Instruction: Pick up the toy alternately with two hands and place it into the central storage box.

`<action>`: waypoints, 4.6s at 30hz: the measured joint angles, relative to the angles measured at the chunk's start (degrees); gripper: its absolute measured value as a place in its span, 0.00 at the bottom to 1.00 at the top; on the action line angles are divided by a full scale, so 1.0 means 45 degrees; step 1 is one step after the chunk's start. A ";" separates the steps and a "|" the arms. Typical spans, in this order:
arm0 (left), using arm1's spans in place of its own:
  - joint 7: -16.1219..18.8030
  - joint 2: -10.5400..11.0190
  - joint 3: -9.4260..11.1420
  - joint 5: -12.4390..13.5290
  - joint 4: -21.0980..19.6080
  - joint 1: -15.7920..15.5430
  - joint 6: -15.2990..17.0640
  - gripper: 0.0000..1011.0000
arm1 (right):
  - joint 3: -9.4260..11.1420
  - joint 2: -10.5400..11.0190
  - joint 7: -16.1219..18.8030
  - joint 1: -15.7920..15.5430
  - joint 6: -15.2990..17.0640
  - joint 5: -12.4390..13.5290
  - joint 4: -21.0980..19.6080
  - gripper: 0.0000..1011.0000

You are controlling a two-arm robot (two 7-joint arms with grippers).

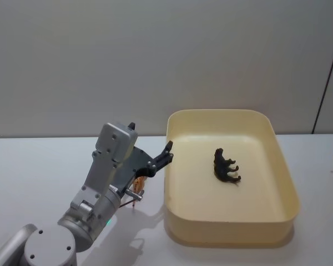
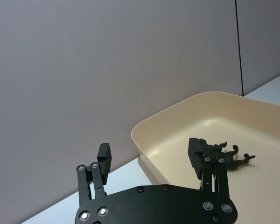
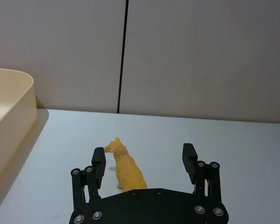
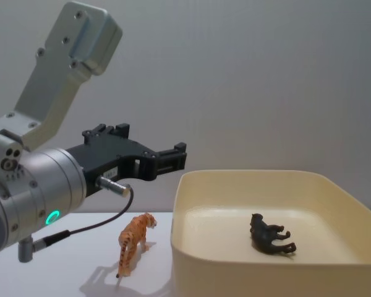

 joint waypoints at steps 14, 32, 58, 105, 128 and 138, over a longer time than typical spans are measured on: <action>0.0000 0.0000 0.0000 0.0000 0.0001 0.0000 0.0000 0.99 | -0.0354 -0.0439 0.0079 0.0629 -0.0005 -0.0307 0.1315 0.99; 0.0000 0.0000 0.0000 0.0000 0.0000 0.0000 0.0000 0.99 | -0.0773 -0.1013 -0.0034 0.1666 -0.0193 -0.0694 0.3192 0.99; 0.0000 -0.0001 0.0000 0.0000 0.0000 0.0000 0.0000 0.99 | -0.0901 -0.1203 -0.0097 0.2014 -0.0264 -0.0833 0.3819 0.56; 0.0001 -0.0001 0.0000 0.0000 0.0000 0.0000 0.0000 0.99 | -0.2032 -0.2538 0.2654 0.3256 0.1047 0.0241 0.1252 0.37; 0.0000 0.0000 0.0000 0.0000 0.0000 0.0000 0.0000 0.99 | -0.2211 -0.2734 0.2886 0.3585 0.1726 0.0145 0.1098 0.98; 0.0001 0.0000 0.0000 0.0000 0.0000 0.0000 0.0000 0.99 | -0.1588 -0.2193 0.2190 0.3011 0.1678 0.0774 0.0576 0.99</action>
